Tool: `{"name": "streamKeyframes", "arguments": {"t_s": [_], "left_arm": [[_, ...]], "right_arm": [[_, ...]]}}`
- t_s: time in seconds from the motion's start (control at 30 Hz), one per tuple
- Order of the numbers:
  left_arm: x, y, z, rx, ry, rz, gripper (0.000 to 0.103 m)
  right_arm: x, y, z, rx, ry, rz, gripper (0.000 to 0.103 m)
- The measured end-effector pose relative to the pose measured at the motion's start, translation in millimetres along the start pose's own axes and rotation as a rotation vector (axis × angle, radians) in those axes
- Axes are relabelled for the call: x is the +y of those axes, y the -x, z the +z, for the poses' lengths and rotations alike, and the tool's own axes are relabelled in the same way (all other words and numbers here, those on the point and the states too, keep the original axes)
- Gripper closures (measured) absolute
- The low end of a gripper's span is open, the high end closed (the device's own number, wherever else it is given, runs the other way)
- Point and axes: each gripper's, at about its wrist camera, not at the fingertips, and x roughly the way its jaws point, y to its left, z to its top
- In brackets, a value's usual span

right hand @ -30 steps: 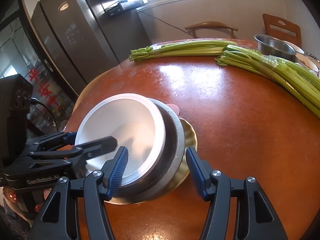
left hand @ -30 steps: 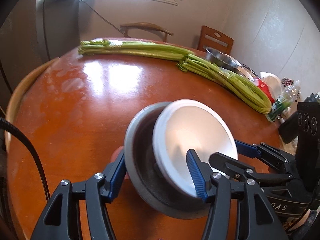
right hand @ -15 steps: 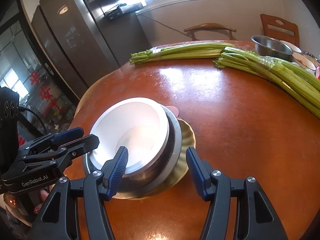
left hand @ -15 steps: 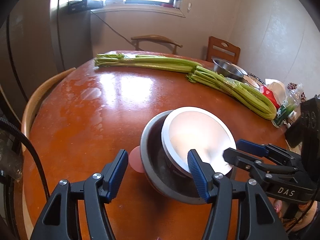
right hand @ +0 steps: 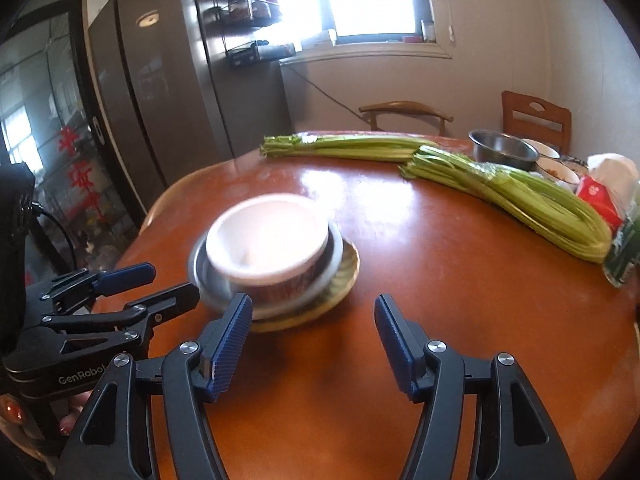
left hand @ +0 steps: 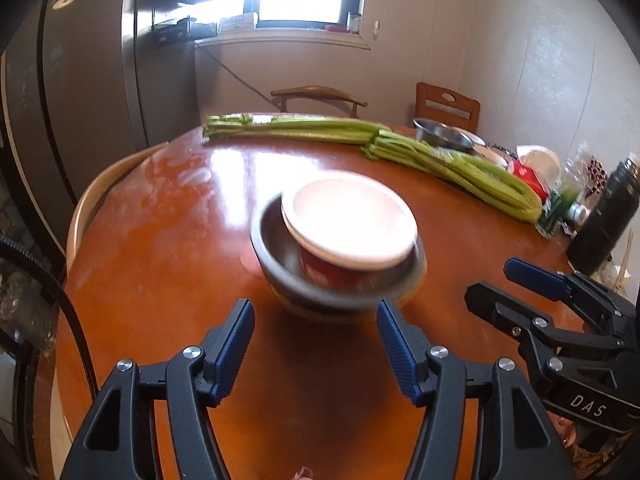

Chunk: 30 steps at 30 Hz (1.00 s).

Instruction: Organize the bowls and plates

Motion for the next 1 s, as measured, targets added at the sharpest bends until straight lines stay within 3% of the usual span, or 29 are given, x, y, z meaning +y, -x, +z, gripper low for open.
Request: {"name": "streamKeyframes", "arguments": {"t_s": [0.2,0.33,1.0], "left_arm": [[-8.5,-0.6,-28.6,0.032,0.015,0.026,0.039],[-12.4,-1.7,-38.5,0.036,0.018,0.049,0.039],[-16.1,7.8,-46.4,0.019,0.001,0.061,0.039]], "right_arm": [[1.4,16.7,-28.2,-0.006,0.003,-0.034,0.037],[0.8,17.4,-42.8,0.037,0.011,-0.024,0.037],[5.5,24.4,-50.8,0.034,0.006,-0.027,0.037]]}}
